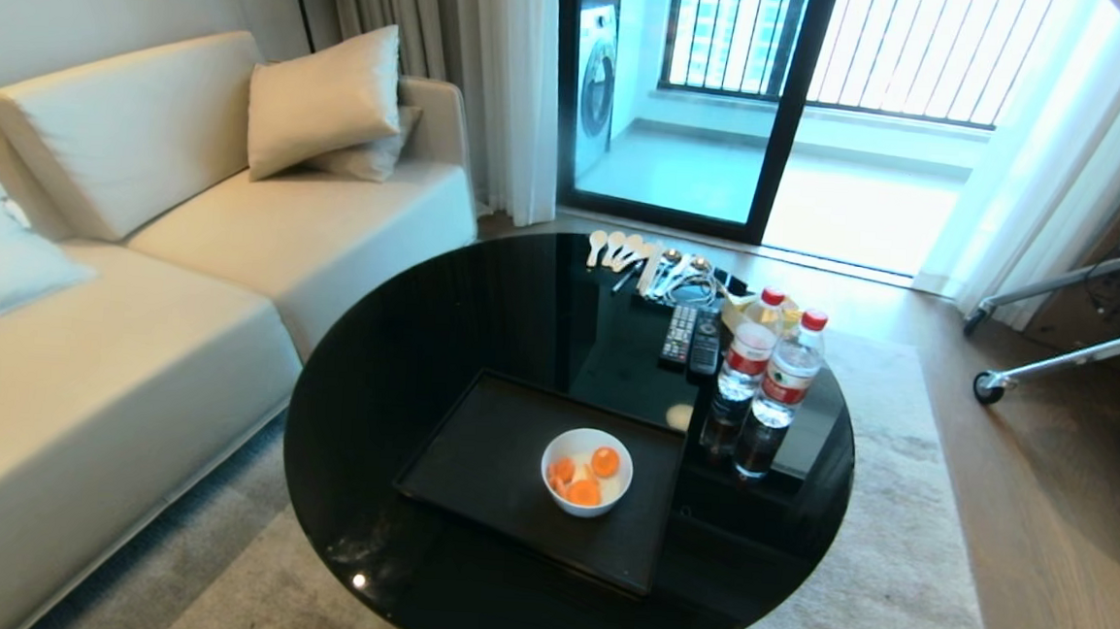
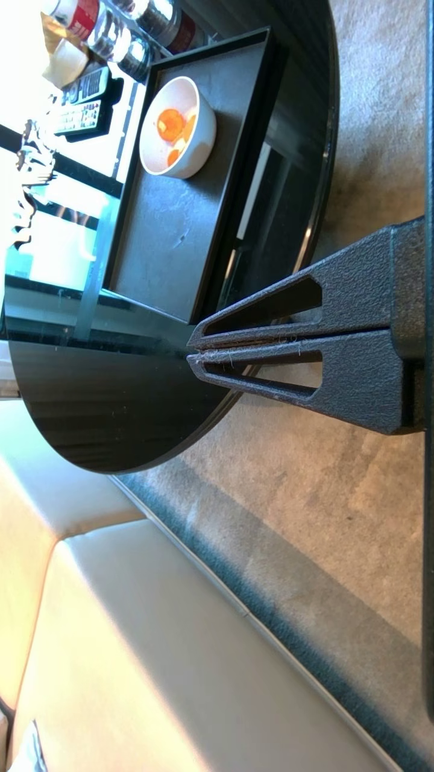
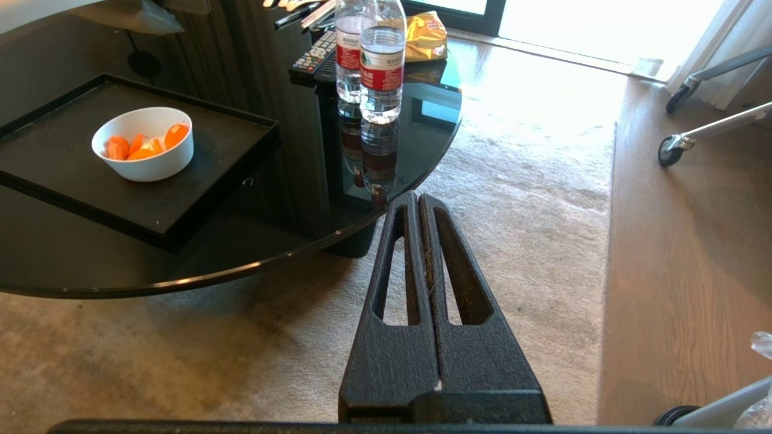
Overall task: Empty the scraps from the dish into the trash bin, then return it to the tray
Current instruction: Pick up the bowl with leftover food
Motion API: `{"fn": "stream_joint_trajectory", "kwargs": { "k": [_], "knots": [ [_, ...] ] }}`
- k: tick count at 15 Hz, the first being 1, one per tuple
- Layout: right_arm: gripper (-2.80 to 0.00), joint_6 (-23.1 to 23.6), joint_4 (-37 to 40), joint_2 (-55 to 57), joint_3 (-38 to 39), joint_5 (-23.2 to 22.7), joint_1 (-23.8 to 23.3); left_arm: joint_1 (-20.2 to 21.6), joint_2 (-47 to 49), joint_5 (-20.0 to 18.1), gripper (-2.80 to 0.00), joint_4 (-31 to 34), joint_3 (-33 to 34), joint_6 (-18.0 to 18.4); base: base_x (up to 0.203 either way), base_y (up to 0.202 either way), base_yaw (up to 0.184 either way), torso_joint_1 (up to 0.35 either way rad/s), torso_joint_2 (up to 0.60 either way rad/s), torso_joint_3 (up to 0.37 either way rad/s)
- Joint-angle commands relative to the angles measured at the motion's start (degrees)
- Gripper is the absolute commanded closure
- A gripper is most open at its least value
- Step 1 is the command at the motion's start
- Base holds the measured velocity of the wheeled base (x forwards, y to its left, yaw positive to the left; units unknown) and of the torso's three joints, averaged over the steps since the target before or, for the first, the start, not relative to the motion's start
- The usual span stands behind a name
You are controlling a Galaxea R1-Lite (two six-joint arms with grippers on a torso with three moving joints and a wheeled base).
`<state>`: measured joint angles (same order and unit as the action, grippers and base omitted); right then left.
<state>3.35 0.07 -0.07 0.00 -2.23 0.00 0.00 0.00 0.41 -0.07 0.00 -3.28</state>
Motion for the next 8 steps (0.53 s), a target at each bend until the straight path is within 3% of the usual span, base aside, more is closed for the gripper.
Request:
{"fn": "stream_joint_trajectory", "kwargs": {
  "k": [1, 8],
  "knots": [
    [0.0, 0.0, 0.0, 0.1, 0.0, -0.1, 0.0, 0.0, 0.0, 0.0, 0.0, 0.0, 0.0, -0.1, 0.0, 0.0, 0.0, 0.0, 0.0, 0.0],
    [0.0, 0.3, 0.0, 0.1, 0.0, -0.1, 0.0, 0.0, 0.0, 0.0, 0.0, 0.0, 0.0, -0.1, 0.0, 0.0, 0.0, 0.0, 0.0, 0.0]
  ]
}}
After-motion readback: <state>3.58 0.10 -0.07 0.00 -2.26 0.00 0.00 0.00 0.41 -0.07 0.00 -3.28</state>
